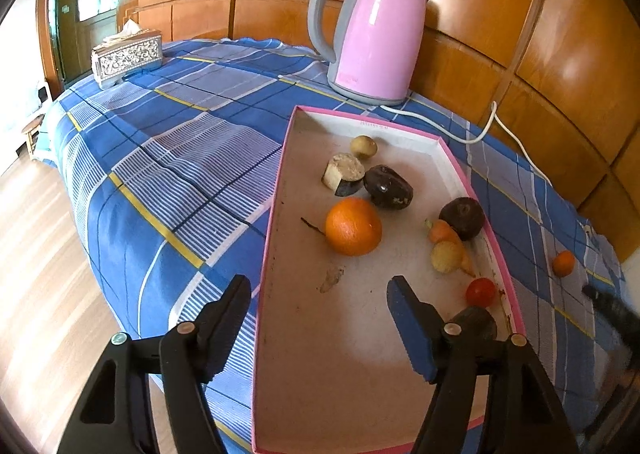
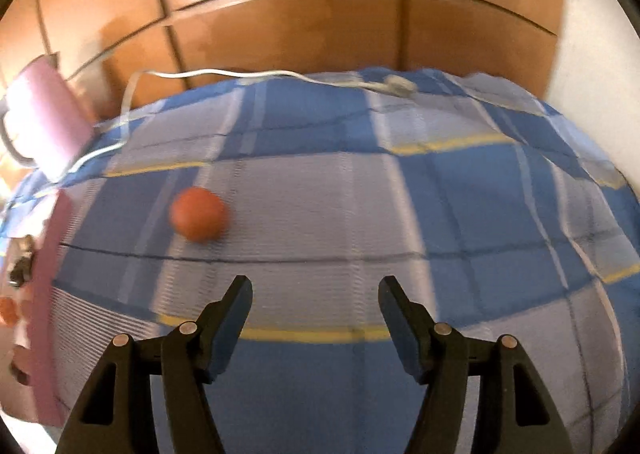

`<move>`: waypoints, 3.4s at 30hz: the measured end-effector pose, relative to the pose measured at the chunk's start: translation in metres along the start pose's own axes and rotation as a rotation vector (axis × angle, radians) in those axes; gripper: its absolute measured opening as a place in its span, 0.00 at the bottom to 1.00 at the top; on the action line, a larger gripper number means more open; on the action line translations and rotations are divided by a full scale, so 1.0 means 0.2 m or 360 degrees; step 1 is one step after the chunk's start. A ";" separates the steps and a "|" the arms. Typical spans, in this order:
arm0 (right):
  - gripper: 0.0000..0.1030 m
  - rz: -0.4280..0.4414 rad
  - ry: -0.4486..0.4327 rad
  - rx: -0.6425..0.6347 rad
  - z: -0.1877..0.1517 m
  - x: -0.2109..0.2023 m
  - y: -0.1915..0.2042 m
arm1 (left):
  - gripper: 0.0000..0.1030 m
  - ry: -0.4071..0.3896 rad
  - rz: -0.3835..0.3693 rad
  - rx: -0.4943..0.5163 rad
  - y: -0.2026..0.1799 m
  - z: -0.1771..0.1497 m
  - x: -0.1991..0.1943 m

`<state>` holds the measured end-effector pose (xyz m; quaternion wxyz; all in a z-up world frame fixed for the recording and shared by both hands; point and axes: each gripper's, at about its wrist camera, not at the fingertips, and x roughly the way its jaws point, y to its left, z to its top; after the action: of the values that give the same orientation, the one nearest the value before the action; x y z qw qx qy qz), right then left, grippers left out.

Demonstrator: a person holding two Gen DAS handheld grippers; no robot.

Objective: Organize fruits
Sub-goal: 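Reach the right tool to the orange tangerine and close on it, then carry the tangerine with the right tool into the tray and release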

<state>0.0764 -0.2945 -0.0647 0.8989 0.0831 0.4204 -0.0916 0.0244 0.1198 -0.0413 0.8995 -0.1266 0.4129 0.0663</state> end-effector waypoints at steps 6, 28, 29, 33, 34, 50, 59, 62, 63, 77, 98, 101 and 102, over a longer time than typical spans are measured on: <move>0.65 0.0110 -0.0016 -0.0113 0.14 0.03 0.22 | 0.72 -0.0002 -0.0001 0.0050 -0.03 -0.01 0.00; 0.35 0.0191 0.0089 -0.0276 0.14 0.09 0.38 | 0.74 -0.0059 0.0012 0.0035 -0.03 -0.01 -0.07; 0.35 0.0207 0.0087 -0.0282 0.14 0.09 0.40 | 0.74 -0.0063 0.0014 0.0035 -0.03 -0.01 -0.07; 0.34 0.0318 0.0077 -0.0351 0.10 0.02 0.47 | 0.75 -0.0074 0.0014 0.0031 -0.03 0.00 -0.08; 0.34 0.0348 0.0074 -0.0373 0.09 -0.01 0.50 | 0.75 -0.0077 0.0016 0.0029 -0.03 0.00 -0.09; 0.16 0.0517 -0.0010 -0.0449 0.10 -0.21 0.67 | 0.77 -0.0087 0.0031 -0.0030 0.03 0.01 -0.08; 0.53 0.0490 0.0156 -0.0230 0.10 -0.06 0.47 | 0.89 -0.0168 -0.0081 0.0191 -0.15 -0.01 -0.15; 0.54 0.0516 0.0183 -0.0298 0.09 -0.03 0.56 | 0.89 -0.0099 -0.0112 0.0206 -0.16 -0.03 -0.11; 0.54 0.0514 0.0186 -0.0325 0.09 -0.02 0.60 | 0.89 -0.0089 -0.0124 0.0210 -0.16 -0.03 -0.11; 0.36 0.0275 0.0237 -0.0256 0.21 0.24 0.51 | 0.89 -0.0031 -0.0208 0.0364 -0.26 -0.06 -0.07; 0.34 0.0801 0.0111 -0.0515 0.09 -0.16 0.80 | 1.00 -0.0113 0.0118 -0.0081 0.06 0.03 -0.07; 0.34 0.0876 0.0127 -0.0637 0.03 -0.22 0.94 | 1.00 -0.0128 0.0111 -0.0106 0.10 0.03 -0.08; 0.34 0.0892 0.0133 -0.0667 0.01 -0.23 0.98 | 1.00 -0.0134 0.0109 -0.0111 0.10 0.03 -0.09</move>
<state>0.0957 -0.0998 -0.0137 0.8685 0.0126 0.4274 0.2506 0.0130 0.1415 -0.0279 0.9083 -0.1407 0.3762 0.1167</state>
